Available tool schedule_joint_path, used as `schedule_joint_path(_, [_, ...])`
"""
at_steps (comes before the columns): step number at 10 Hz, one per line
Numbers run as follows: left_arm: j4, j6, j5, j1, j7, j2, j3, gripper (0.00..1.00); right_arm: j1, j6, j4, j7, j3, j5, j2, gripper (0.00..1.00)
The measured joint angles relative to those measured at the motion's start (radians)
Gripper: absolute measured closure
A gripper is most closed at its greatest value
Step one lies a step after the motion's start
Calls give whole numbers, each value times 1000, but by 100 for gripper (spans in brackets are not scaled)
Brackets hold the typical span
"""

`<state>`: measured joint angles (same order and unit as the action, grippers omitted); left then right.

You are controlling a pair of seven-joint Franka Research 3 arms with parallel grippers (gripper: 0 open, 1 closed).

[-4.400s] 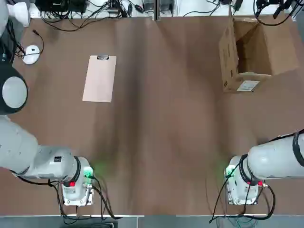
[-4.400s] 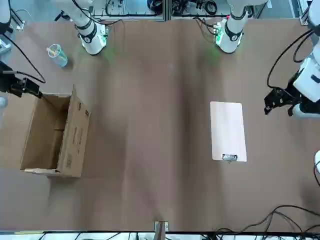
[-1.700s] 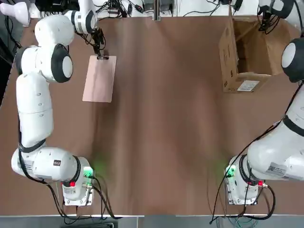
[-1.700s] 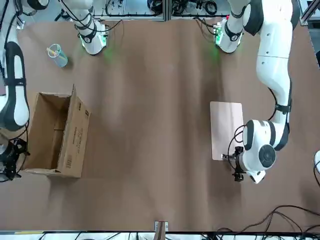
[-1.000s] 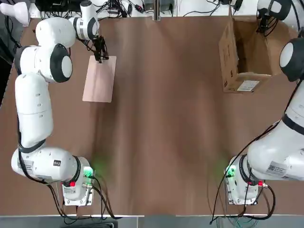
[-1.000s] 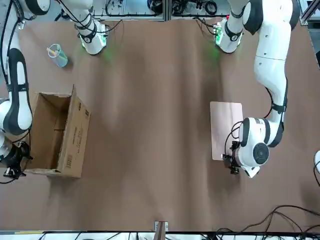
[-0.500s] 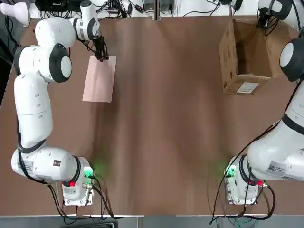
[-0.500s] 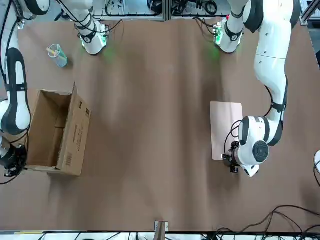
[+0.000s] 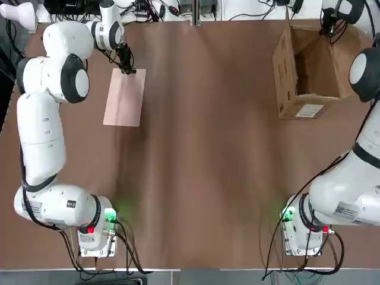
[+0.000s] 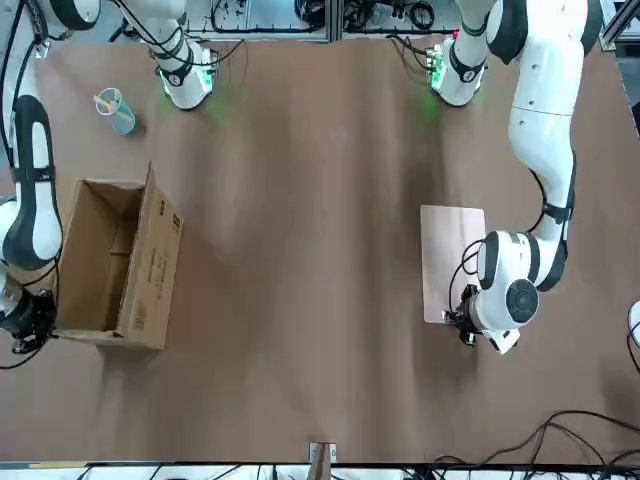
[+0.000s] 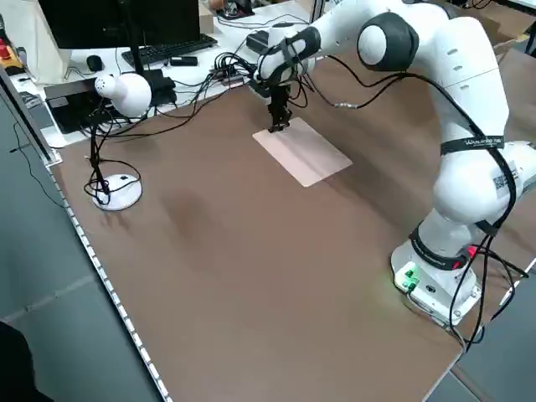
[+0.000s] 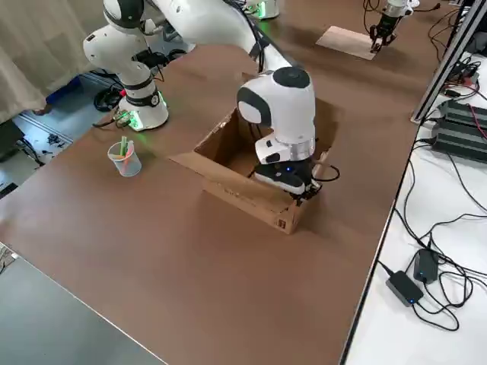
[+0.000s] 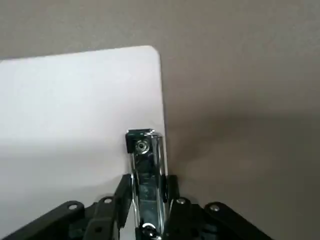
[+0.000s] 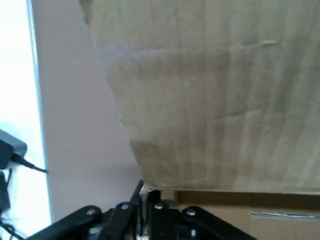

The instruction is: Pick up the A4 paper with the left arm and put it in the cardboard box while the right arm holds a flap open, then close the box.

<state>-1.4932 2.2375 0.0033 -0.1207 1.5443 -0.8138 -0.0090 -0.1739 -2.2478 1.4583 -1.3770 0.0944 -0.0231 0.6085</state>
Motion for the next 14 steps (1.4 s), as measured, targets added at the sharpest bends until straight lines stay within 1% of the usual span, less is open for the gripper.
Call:
schedule_joint_path(3, [-18,20,0,-1,0,8,1,68,46,180,-73,-9,-10,-4,-17,96])
schedule_joint_path(5, [-29,34,1,-2,0,13,2,68,110,244,-81,-90,-12,-4,-60,96])
schedule_joint_path(7, [-33,39,3,-5,-1,15,3,68,193,284,-83,-240,-16,-7,-92,96])
schedule_joint_path(9, [-33,41,5,-7,-4,15,4,68,288,345,-108,-407,-19,-6,-105,96])
schedule_joint_path(10, [-34,42,5,-8,-4,16,4,68,329,360,-120,-458,-19,-6,-106,96])
schedule_joint_path(13, [-30,69,5,-7,-4,22,4,68,450,361,-130,-584,-19,-6,-105,96])
schedule_joint_path(14, [-26,68,5,-5,-4,38,4,68,488,360,-138,-627,-18,-6,-106,96])
